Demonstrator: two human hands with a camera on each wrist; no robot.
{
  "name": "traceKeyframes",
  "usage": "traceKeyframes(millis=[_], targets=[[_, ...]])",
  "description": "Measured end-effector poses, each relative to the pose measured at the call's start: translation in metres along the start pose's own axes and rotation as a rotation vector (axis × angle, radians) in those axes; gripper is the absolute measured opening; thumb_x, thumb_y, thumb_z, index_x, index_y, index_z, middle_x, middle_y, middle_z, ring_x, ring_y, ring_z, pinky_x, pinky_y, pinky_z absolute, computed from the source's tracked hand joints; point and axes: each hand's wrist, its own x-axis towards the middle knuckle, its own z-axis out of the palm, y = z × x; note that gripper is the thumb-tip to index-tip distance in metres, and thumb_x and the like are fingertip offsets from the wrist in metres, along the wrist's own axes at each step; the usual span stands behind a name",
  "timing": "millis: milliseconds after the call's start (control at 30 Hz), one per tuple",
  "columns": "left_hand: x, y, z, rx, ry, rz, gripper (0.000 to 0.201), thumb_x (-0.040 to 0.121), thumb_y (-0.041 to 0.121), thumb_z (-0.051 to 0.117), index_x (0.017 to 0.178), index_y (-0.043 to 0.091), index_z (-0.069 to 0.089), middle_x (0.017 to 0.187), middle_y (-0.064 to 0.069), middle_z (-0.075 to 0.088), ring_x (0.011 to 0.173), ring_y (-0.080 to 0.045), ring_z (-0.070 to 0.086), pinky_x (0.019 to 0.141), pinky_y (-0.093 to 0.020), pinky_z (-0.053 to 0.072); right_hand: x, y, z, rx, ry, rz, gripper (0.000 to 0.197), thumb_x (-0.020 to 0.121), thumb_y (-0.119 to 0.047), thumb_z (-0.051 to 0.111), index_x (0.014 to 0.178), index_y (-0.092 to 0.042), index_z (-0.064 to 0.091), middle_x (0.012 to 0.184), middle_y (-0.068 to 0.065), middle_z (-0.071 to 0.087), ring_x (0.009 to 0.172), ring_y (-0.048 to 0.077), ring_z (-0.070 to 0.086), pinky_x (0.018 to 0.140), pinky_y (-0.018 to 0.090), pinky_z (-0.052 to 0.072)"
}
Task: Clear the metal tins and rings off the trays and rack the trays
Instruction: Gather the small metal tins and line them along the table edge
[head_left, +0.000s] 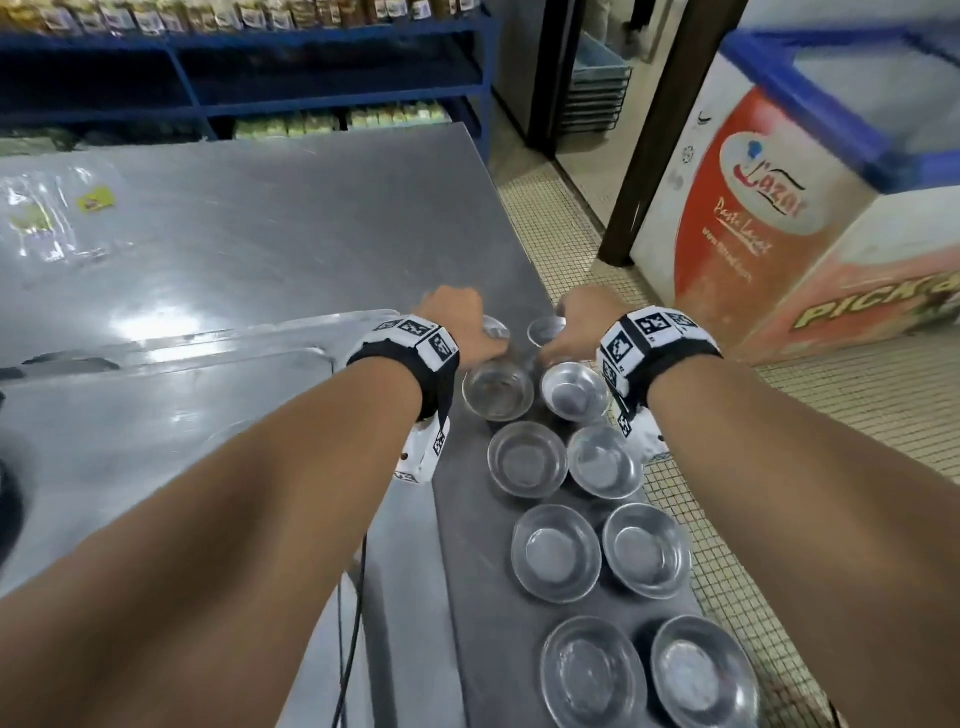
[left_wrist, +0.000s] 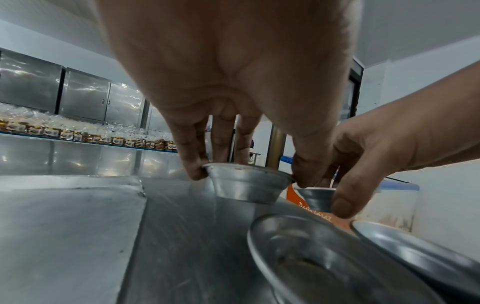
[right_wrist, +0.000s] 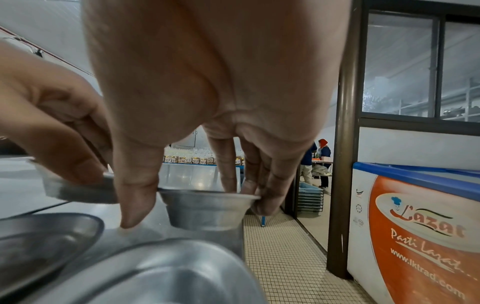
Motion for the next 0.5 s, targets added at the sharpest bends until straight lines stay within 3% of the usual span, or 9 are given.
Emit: traceKeyframes(millis=[100,300,400,500], targets=[[0.013,-0.001,0.010,0.002,0.023,-0.010,0.040,0.075,0.050,0.061,0.087,0.012,0.061,0.079,-0.010,0.064,0.078,-0.032,0.058,0.055,-0.028,0.038,0.012,-0.002,0.007,-0.011,-0.009,-0.027,0.051,0.056,-0.046,0.086,0.086,-0.011,0.063,0.077,0.003,0.060,0.070,0.020,0.060,0.053,0.025,0.042],[0.022,-0.005,0.019,0.000,0.002,-0.023,0.047,0.073,0.051,0.066,0.099,0.013,0.059,0.088,-0.010,0.066,0.089,-0.034,0.059,0.062,-0.033,0.041,0.020,-0.002,0.018,-0.009,0.005,-0.038,0.069,0.056,-0.047,0.088,0.107,-0.008,0.063,0.104,0.009,0.062,0.086,0.027,0.064,0.077,0.037,0.058],[0.019,-0.007,0.021,-0.029,0.001,-0.017,0.059,0.072,0.053,0.070,0.115,0.015,0.057,0.102,-0.009,0.065,0.103,-0.033,0.057,0.075,-0.039,0.052,0.018,-0.002,0.019,-0.048,0.023,-0.049,0.092,0.054,-0.052,0.088,0.128,-0.011,0.054,0.125,0.012,0.052,0.104,0.030,0.060,0.087,0.039,0.055],[0.009,-0.009,0.018,-0.068,0.032,0.008,0.062,0.074,0.052,0.070,0.120,0.015,0.055,0.110,-0.009,0.065,0.109,-0.032,0.056,0.086,-0.044,0.054,0.012,-0.005,0.015,-0.076,0.031,-0.033,0.095,0.059,-0.053,0.087,0.134,-0.010,0.048,0.130,0.014,0.047,0.115,0.032,0.054,0.092,0.040,0.051]])
